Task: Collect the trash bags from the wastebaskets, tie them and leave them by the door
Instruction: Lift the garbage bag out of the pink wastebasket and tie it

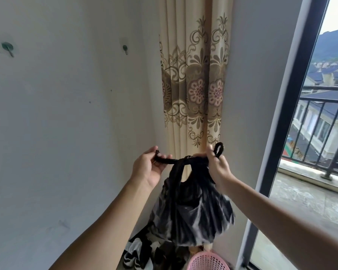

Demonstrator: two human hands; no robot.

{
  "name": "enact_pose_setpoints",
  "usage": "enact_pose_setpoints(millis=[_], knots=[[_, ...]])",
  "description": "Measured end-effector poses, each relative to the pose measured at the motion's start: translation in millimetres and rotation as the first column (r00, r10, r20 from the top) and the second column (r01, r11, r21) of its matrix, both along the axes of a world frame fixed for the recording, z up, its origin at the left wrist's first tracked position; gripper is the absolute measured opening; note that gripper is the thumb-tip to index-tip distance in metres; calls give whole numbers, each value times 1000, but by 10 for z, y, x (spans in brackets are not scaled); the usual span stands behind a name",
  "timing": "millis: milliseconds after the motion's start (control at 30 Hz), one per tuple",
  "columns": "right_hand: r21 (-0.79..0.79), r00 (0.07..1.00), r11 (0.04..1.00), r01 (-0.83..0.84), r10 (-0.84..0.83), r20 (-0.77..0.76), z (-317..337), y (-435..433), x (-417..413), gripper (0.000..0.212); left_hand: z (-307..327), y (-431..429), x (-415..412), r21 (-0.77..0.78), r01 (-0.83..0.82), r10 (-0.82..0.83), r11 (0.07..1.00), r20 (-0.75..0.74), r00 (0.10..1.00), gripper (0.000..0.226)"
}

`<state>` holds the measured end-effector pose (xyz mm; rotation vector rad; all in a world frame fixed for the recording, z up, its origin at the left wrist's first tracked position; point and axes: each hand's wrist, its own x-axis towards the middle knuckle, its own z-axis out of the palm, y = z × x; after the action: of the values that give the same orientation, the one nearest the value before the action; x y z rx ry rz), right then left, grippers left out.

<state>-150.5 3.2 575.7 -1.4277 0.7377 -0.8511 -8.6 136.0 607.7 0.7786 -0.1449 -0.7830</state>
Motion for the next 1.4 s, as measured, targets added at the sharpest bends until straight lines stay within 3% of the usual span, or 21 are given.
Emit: enact_pose_setpoints(millis=[100, 200, 233, 267, 333, 367, 400, 467, 533, 600, 633, 700, 767, 900, 967, 1033, 1100, 1167, 1233, 1333, 1400], knots=[[308, 968, 948, 78, -145, 203, 141, -279, -140, 60, -86, 25, 121, 93, -100, 99, 991, 24, 995, 27], [628, 888, 778, 26, -307, 343, 158, -598, -345, 46, -271, 156, 292, 310, -327, 188, 893, 402, 896, 18], [648, 894, 761, 32, -311, 322, 115, -658, -394, 45, -334, 194, 319, 345, -393, 141, 853, 571, 808, 14], [636, 910, 770, 57, -302, 284, 58, -692, -422, 44, -395, 226, 318, 363, -453, 34, 814, 749, 662, 9], [561, 942, 818, 125, -276, 192, -56, -695, -430, 42, -530, 251, 253, 416, -507, -334, 755, 909, 249, 11], [517, 954, 842, 153, -263, 146, -87, -689, -427, 41, -590, 242, 209, 468, -530, -516, 707, 854, 66, 26], [456, 967, 874, 169, -237, 96, -104, -680, -422, 41, -632, 226, 170, 516, -569, -655, 640, 754, -53, 37], [255, 984, 954, 158, -131, -120, -84, -667, -452, 44, -645, 196, 128, 566, -641, -805, 518, 577, -141, 41], [28, 899, 998, 62, -44, -436, -20, -658, -496, 52, -622, 184, 138, 628, -625, -850, 462, 516, -110, 39], [15, 859, 998, -54, 55, -508, 88, -668, -528, 60, -554, 193, 135, 677, -557, -828, 481, 559, -35, 36], [73, 901, 993, -94, 116, -417, 144, -694, -545, 60, -515, 198, 127, 688, -511, -798, 515, 602, 5, 33], [216, 988, 967, -136, 149, -44, 206, -718, -583, 55, -432, 203, 111, 667, -398, -697, 629, 711, 90, 24], [292, 974, 939, -182, 131, 187, 83, -625, -593, 62, -329, 207, 82, 590, -307, -566, 747, 806, 172, 16], [313, 947, 895, -317, 280, 158, -430, -77, -444, 54, -151, 216, 57, 494, -278, -460, 824, 869, 179, 11], [254, 956, 929, -270, 226, 188, -455, 122, -308, 51, -126, 214, 47, 493, -282, -458, 823, 870, 185, 11], [16, 979, 982, -188, 186, 88, -392, 204, -216, 41, -120, 225, 56, 484, -285, -440, 827, 874, 208, 12], [-207, 986, 964, -169, 165, -35, -368, 215, -184, 40, -114, 260, 84, 468, -294, -407, 833, 879, 248, 14], [-212, 967, 944, -254, 253, -29, -412, 180, -211, 48, -112, 314, 129, 453, -305, -365, 837, 880, 304, 15], [-120, 943, 938, -324, 331, 41, -434, 163, -233, 42, -134, 373, 171, 443, -307, -329, 842, 874, 359, 15], [-220, 981, 959, -177, 190, 36, -401, 161, -182, 16, -163, 413, 195, 466, -269, -344, 843, 851, 396, 15], [-319, 999, 948, -26, 36, 26, -313, 130, -121, 14, -177, 419, 209, 528, -279, -443, 802, 839, 316, 10]])
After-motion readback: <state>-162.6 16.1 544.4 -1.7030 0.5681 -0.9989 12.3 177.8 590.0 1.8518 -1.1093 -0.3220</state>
